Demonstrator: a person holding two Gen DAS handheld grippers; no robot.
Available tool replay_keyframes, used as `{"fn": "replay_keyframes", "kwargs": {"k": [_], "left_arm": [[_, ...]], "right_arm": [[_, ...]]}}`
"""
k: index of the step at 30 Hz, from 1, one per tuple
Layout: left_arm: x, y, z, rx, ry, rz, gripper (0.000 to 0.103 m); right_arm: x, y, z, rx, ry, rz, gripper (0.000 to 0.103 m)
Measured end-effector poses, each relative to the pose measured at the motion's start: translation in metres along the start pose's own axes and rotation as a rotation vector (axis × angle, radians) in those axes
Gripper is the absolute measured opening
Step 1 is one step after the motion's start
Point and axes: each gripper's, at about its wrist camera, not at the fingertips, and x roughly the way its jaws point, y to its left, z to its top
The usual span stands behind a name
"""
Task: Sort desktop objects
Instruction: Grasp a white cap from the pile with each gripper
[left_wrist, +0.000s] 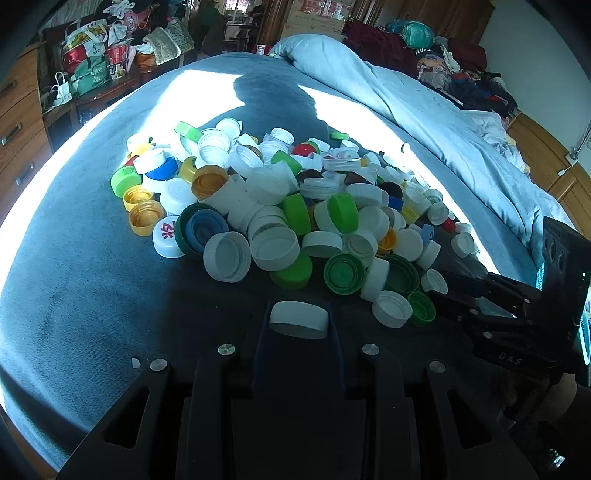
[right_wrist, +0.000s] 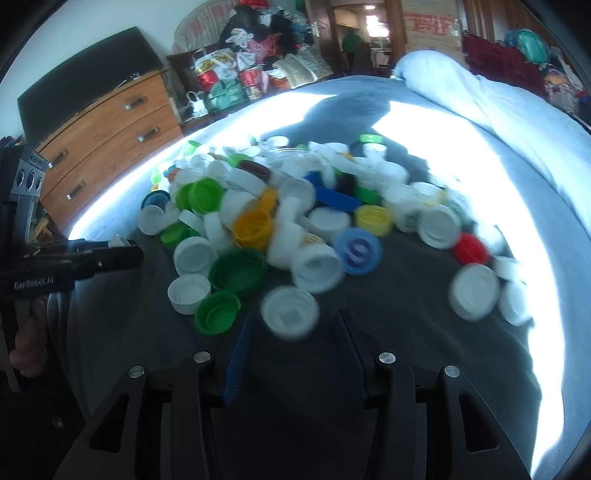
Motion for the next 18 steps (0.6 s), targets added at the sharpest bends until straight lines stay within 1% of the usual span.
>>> {"fn": "replay_keyframes", "kwargs": {"k": [1,2,3,6,9,12,14,15,18], "left_arm": [[0.0,-0.001,0.0,0.001,-0.001,0.0,0.025],[0.0,-0.001,0.001,0.003,0.001,0.001,0.025],[0.0,-0.002,0.001,0.005,0.003,0.006,0.025],[-0.004,-0.009,0.003,0.027,-0.009,0.03,0.025],[-0.012,-0.025,0.009,0.057,-0.024,0.08,0.025],[-0.022,-0.052,0.019,0.11,-0.046,0.143,0.025],[-0.028,-0.071,0.028,0.148,-0.064,0.171,0.025],[-0.031,-0.081,0.032,0.166,-0.071,0.183,0.025],[-0.042,-0.112,0.043,0.221,-0.103,0.187,0.025]], "right_arm": [[0.002,0.001,0.0,0.003,0.007,-0.015,0.039],[0.002,0.0,0.0,0.016,0.01,-0.023,0.032],[-0.001,-0.002,-0.001,0.035,0.013,-0.024,0.032],[-0.02,-0.006,-0.002,0.083,0.004,-0.086,0.032],[-0.058,-0.016,-0.004,0.155,-0.038,-0.132,0.032],[-0.102,-0.023,-0.003,0.173,-0.091,-0.182,0.032],[-0.134,-0.03,-0.002,0.184,-0.128,-0.216,0.032],[-0.149,-0.032,-0.002,0.191,-0.144,-0.234,0.032],[-0.194,-0.046,-0.002,0.213,-0.203,-0.293,0.032]]}}
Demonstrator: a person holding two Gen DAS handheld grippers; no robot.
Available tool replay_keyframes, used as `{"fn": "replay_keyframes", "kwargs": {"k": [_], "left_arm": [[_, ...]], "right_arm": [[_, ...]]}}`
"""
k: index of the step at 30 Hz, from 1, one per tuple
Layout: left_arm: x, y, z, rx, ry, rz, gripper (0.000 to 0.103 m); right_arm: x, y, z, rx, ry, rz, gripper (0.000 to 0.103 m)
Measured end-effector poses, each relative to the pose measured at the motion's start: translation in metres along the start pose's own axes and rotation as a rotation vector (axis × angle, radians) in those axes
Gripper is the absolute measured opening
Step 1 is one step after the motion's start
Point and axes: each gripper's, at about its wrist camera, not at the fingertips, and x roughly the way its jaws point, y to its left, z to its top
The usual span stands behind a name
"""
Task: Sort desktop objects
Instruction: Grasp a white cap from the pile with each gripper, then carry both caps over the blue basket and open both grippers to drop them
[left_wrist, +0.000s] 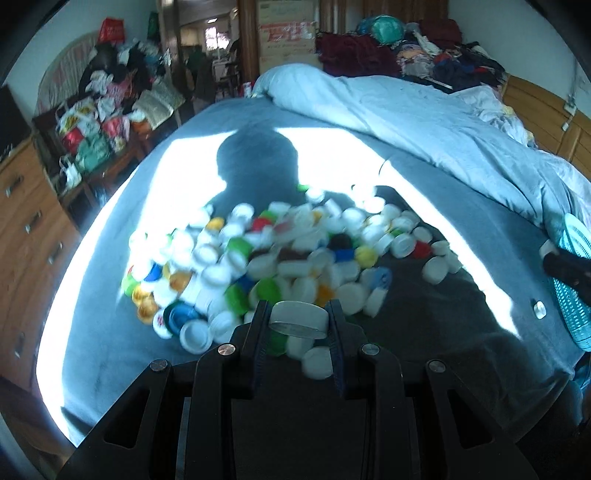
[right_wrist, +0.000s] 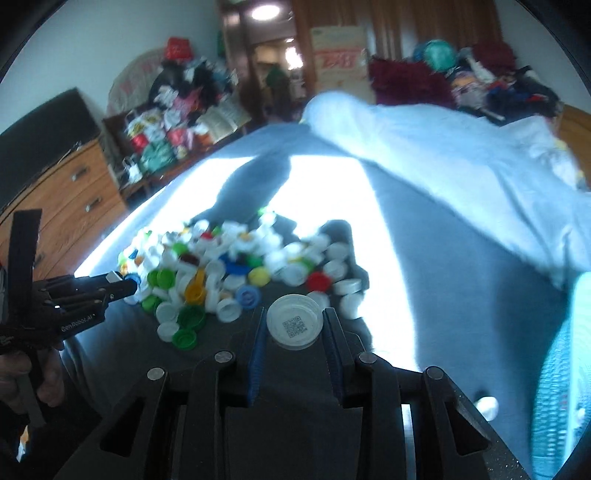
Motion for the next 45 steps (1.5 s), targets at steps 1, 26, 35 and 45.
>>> {"fn": "replay_keyframes", "kwargs": {"k": [1,26,35,45], "left_arm": [[-0.005,-0.009,0.006,0.019,-0.015,-0.002,0.025],[-0.057,-0.255,0.078,0.352,-0.109,-0.257,0.025],[-0.074,-0.376,0.08,0.502,-0.039,-0.557,0.025],[-0.068,-0.46,0.061,0.656,0.025,-0.615,0.025]], "right_arm": [[-0.012,-0.008,0.004,0.005,-0.017,-0.019,0.032],[-0.168,-0.179,-0.016,0.224,-0.194,-0.32,0.032],[-0.195,-0.229,-0.047,0.323,-0.184,-0.401,0.032],[-0.193,-0.258,-0.078,0.4,-0.138,-0.429,0.032]]}}
